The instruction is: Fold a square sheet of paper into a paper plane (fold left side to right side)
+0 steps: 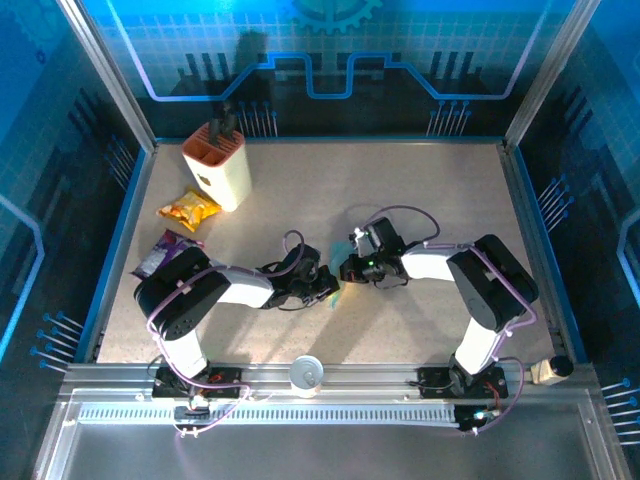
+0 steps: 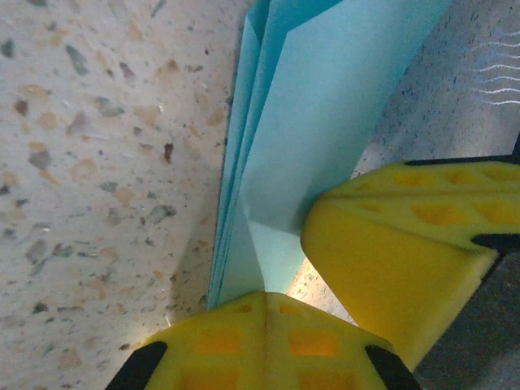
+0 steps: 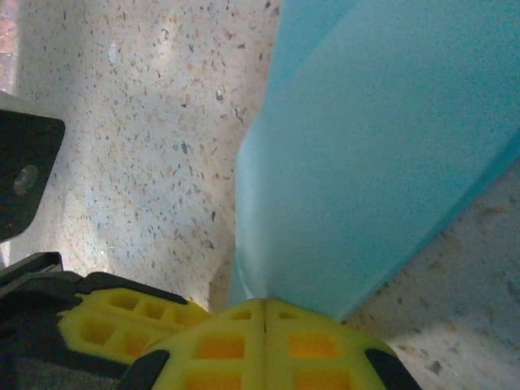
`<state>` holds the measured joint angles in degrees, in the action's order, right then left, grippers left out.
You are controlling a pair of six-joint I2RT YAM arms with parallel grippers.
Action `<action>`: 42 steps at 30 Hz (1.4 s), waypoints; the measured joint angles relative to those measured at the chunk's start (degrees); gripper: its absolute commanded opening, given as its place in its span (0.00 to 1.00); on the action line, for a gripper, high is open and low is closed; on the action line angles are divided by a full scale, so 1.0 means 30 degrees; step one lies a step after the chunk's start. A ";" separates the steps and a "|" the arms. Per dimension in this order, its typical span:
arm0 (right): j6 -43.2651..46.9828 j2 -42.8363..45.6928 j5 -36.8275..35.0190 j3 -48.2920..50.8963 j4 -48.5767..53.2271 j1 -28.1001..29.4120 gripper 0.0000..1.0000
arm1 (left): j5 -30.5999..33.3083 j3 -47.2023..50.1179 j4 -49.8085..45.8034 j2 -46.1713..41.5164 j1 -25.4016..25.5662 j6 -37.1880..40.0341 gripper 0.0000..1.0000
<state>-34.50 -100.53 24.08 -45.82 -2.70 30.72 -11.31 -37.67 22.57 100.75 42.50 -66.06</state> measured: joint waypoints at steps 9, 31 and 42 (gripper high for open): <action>0.0160 -0.1093 -0.0080 -0.0925 0.0029 0.0007 0.00 | 0.0051 0.0000 -0.0044 -0.0007 0.0000 -0.0022 0.00; 0.1676 -0.2164 0.0197 -0.2739 0.1647 -0.1035 0.00 | 0.0532 0.0007 -0.0051 -0.0036 0.0000 -0.0022 0.00; 0.2346 -0.3781 0.0801 -0.5049 0.2710 -0.2718 0.00 | 0.0852 0.0066 0.0146 -0.0036 0.0000 -0.0029 0.00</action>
<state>-27.46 -111.87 26.48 -60.97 5.43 22.57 -8.75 -37.47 23.00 100.64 42.50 -66.15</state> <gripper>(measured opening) 0.062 0.067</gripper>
